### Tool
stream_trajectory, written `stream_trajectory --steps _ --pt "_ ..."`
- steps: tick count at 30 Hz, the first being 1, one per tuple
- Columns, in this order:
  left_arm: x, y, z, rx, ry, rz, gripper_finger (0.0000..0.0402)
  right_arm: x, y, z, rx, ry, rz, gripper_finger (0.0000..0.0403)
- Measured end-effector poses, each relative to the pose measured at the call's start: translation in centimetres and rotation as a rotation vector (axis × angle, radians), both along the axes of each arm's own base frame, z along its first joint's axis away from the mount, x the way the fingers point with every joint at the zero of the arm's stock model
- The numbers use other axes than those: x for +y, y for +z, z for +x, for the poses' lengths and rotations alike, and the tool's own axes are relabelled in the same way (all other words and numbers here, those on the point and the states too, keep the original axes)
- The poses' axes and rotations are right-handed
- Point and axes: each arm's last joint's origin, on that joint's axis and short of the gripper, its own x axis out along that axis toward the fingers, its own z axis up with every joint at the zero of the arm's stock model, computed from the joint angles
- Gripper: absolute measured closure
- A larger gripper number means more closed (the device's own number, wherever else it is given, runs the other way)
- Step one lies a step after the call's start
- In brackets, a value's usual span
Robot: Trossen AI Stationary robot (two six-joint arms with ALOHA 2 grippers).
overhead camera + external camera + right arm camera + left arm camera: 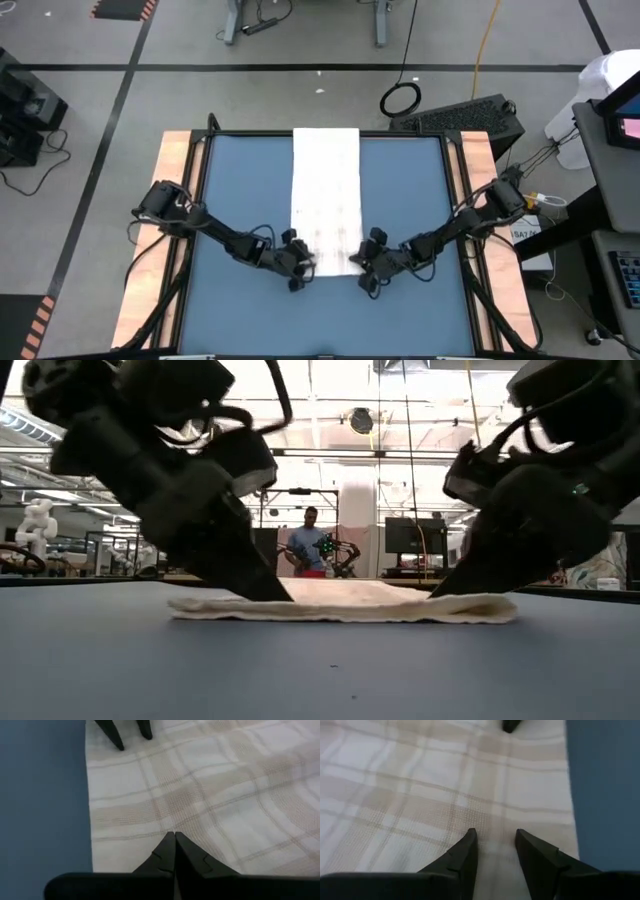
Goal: Roll towel into tight, uniform cylinder
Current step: Roll the white towel
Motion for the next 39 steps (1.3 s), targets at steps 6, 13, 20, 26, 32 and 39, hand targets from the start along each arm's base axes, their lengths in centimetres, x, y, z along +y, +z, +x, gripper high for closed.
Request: stream_trajectory --steps 6,13,20,26,32,39 --pt "-1.7 0.2 -0.6 -0.014 -0.030 -0.055 0.0261 1.6 0.2 -0.4 -0.032 0.066 0.054 0.0403" --pt "-3.5 1.1 -1.1 -0.054 -0.076 -0.088 0.0261 2.7 1.3 -1.0 -0.058 0.148 0.051 0.0393" --pt "-5.5 3.4 -0.5 -0.158 -0.100 -0.036 0.0261 4.7 2.4 -2.2 -0.088 0.377 -0.083 0.0330" --pt "-7.0 4.6 -0.4 -0.221 -0.130 0.037 0.0261 6.5 2.3 -3.8 -0.078 0.477 -0.177 0.0270" --pt "-8.1 5.1 0.4 -0.252 -0.159 0.088 0.0261 6.7 2.4 -3.9 -0.105 0.440 -0.217 0.0231" --pt "-9.0 4.5 2.2 -0.269 -0.134 0.154 0.0261 6.3 2.2 -3.4 -0.112 0.453 -0.242 0.0214"
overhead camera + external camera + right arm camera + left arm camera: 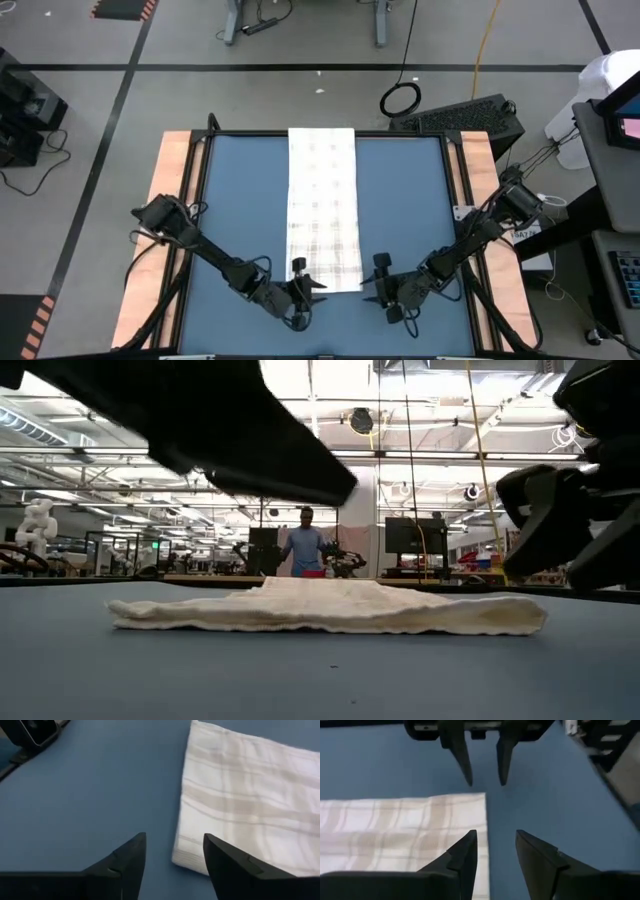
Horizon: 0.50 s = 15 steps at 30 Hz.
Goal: Roll towel into tight, uniform cylinder
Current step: Roll the white towel
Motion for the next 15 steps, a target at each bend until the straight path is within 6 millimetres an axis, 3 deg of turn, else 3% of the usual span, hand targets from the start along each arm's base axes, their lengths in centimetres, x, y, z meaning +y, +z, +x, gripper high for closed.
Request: stream_trajectory --steps 8,15 --pt "-0.9 -1.5 1.7 0.011 0.002 0.068 0.0261 -0.5 -2.3 0.9 0.068 -0.059 0.113 0.0231" --pt "-1.3 -2.4 2.5 0.020 -0.003 0.070 0.0261 -0.4 -2.8 1.0 0.080 -0.145 0.205 0.0247"
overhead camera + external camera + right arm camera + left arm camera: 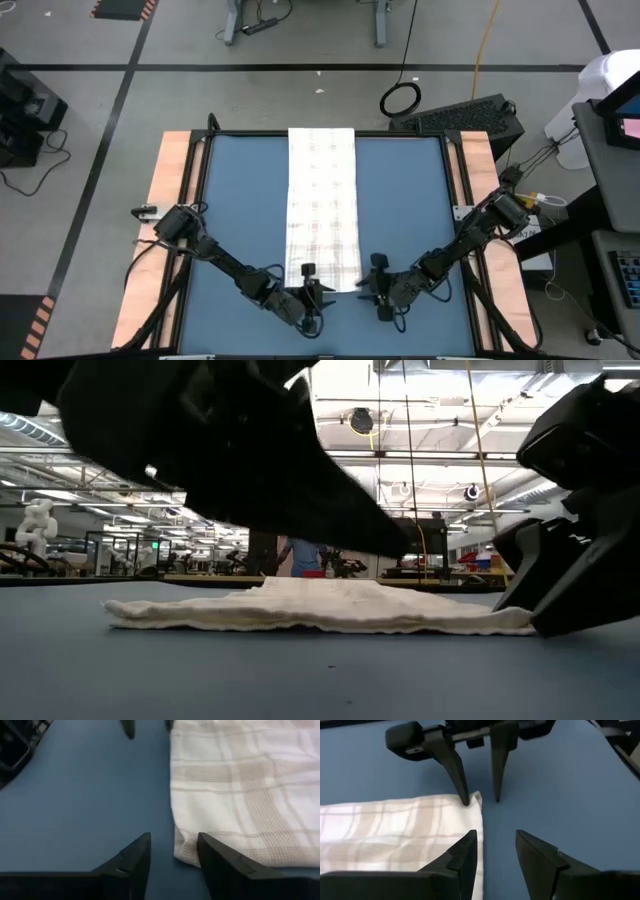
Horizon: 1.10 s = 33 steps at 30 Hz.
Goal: Roll towel into tight, uniform cylinder
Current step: Roll the white towel
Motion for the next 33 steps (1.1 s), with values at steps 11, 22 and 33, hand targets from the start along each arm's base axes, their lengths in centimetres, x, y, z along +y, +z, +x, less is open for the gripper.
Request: stream_trajectory --steps 11,22,33 --pt "0.4 -0.1 1.2 -0.062 -0.099 0.029 0.0261 0.0 0.0 0.1 0.004 -0.061 0.108 0.0389" --pt "1.7 -1.2 1.9 -0.041 -0.070 0.030 0.0257 -0.3 1.0 0.4 -0.001 -0.112 0.226 0.0399" --pt "1.7 -1.2 1.9 -0.041 -0.065 0.031 0.0166 -0.9 2.2 0.9 -0.015 -0.158 0.343 0.0401"
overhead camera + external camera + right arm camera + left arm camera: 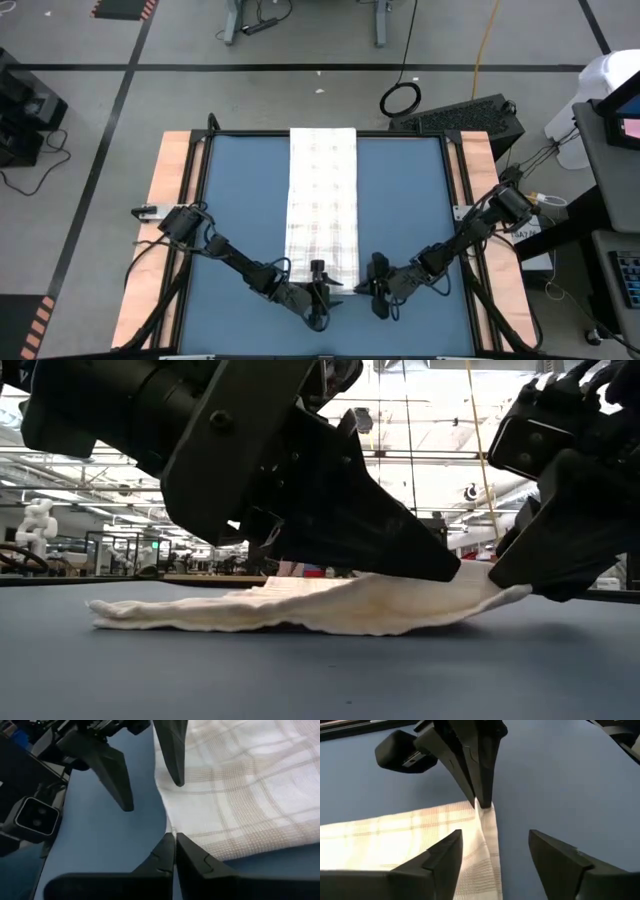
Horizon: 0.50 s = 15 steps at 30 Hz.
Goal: Roll towel into tight, uniform cylinder
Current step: Roll the white towel
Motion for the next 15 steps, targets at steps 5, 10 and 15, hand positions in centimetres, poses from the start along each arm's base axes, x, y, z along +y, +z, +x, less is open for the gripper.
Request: stream_trajectory --steps 5,10,15 --pt "0.2 -1.4 0.2 0.024 -0.009 0.003 0.0156 -0.2 0.1 0.2 -0.009 -0.012 0.014 0.0401" --pt "0.5 -2.9 0.5 0.036 -0.015 -0.044 0.0156 -0.2 0.2 0.2 -0.012 -0.021 0.025 0.0401" --pt "0.6 -3.2 0.6 0.036 0.010 -0.056 0.0202 -0.1 0.3 0.3 -0.027 -0.021 0.035 0.0401"
